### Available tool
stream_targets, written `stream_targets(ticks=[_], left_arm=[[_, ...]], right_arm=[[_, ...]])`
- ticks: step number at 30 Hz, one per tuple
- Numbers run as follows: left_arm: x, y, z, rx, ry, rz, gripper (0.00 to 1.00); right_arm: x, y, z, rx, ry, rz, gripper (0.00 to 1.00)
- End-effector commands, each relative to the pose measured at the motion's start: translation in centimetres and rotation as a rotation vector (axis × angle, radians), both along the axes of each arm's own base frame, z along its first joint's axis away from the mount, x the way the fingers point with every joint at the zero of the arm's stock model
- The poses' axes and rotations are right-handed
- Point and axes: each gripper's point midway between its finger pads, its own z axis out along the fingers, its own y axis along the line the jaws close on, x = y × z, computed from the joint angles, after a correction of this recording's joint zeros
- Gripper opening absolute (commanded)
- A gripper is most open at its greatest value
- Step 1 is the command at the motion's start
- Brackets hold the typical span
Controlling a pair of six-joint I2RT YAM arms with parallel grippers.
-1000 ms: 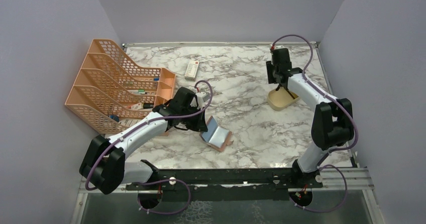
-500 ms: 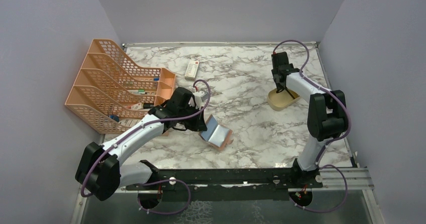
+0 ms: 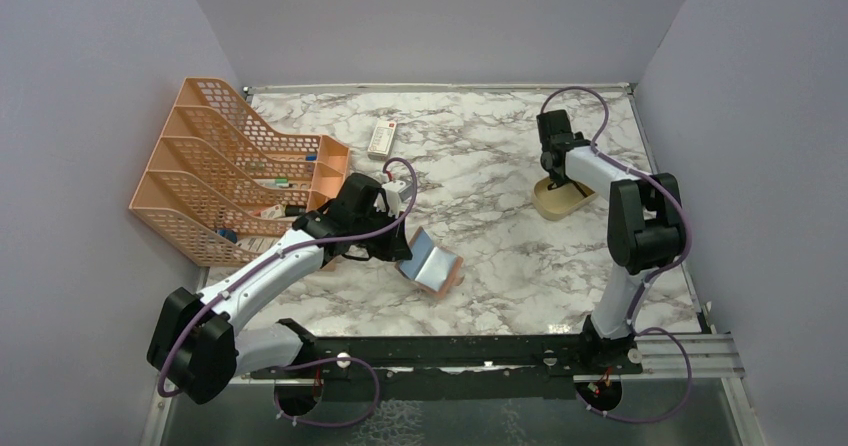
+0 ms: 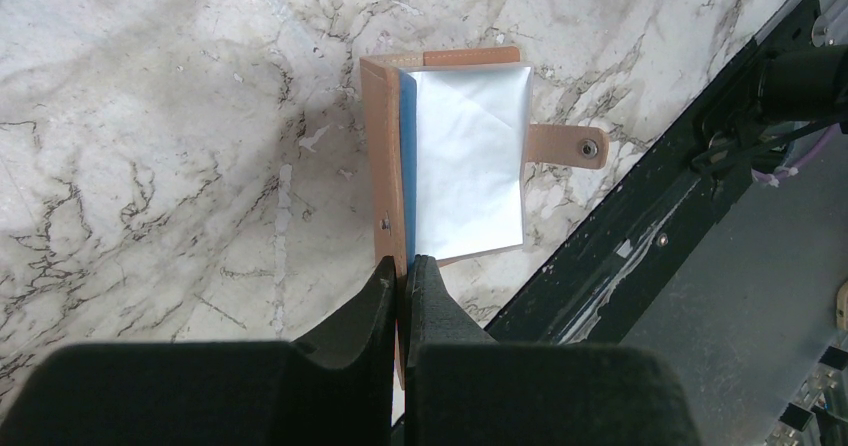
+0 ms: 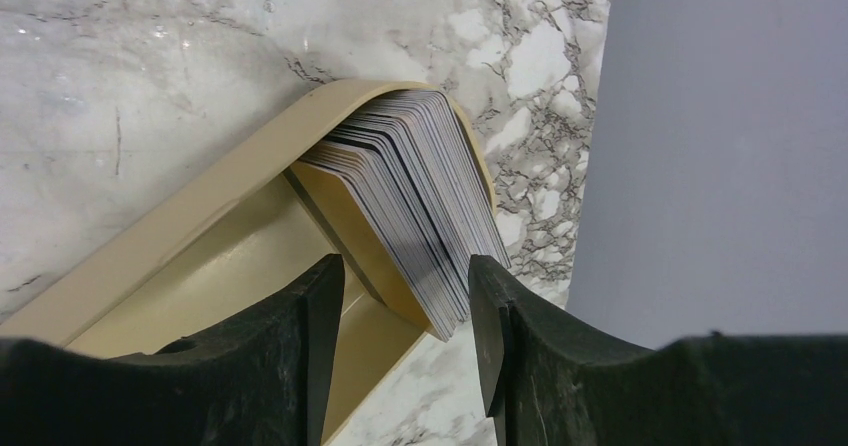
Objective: Put the credit cards into the card holder
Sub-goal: Pick up the credit card from the storage box.
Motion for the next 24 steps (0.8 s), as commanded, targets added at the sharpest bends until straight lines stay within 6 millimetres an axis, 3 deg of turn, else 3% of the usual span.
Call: stream_targets(ticks=[1, 24], left_arm=[[0.5, -0.4, 1.6, -0.038, -0.047, -0.016, 0.0], [0.3, -0.7, 1.3, -0.047, -0.026, -0.029, 0.0]], right_arm=[[0.1, -1.4, 0.2, -0.083, -0.012, -0.042, 0.48], [0.5, -1.3, 1.2, -0.06, -0.065, -0.057, 0.31]])
